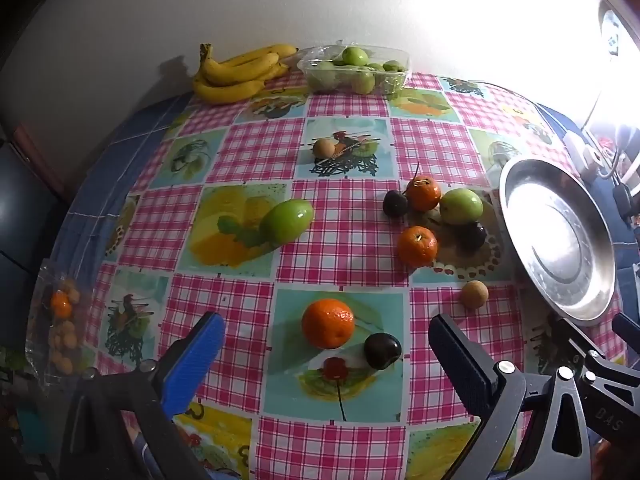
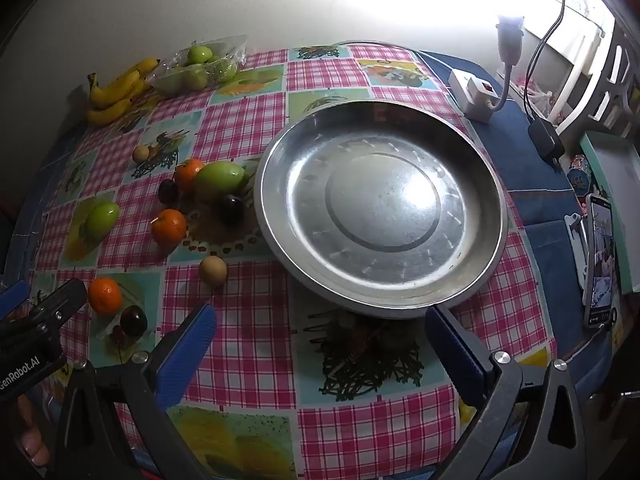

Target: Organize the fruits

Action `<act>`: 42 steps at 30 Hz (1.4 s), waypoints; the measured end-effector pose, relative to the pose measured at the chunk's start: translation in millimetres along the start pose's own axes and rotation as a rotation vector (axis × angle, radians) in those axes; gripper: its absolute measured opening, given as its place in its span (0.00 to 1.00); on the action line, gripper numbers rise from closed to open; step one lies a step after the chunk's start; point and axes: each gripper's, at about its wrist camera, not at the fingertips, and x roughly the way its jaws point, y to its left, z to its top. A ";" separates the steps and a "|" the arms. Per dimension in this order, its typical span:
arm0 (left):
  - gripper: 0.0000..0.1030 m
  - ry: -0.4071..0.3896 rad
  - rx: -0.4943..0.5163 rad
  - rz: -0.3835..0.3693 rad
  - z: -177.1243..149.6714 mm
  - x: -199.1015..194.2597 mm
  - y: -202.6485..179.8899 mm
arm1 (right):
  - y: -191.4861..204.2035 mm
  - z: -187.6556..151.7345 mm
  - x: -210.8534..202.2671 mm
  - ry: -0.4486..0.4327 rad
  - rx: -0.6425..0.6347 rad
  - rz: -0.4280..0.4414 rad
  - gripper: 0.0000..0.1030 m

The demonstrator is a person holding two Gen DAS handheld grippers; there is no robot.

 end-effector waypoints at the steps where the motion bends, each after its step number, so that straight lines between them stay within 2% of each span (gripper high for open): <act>1: 1.00 0.005 -0.002 0.001 0.0 0.8 -0.3 | -0.1 -0.1 -0.1 -0.001 -0.001 0.000 1.00; 42: 1.00 0.042 -0.045 0.027 -0.2 7.8 10.4 | -3.0 0.4 -4.4 -0.005 0.010 0.010 1.00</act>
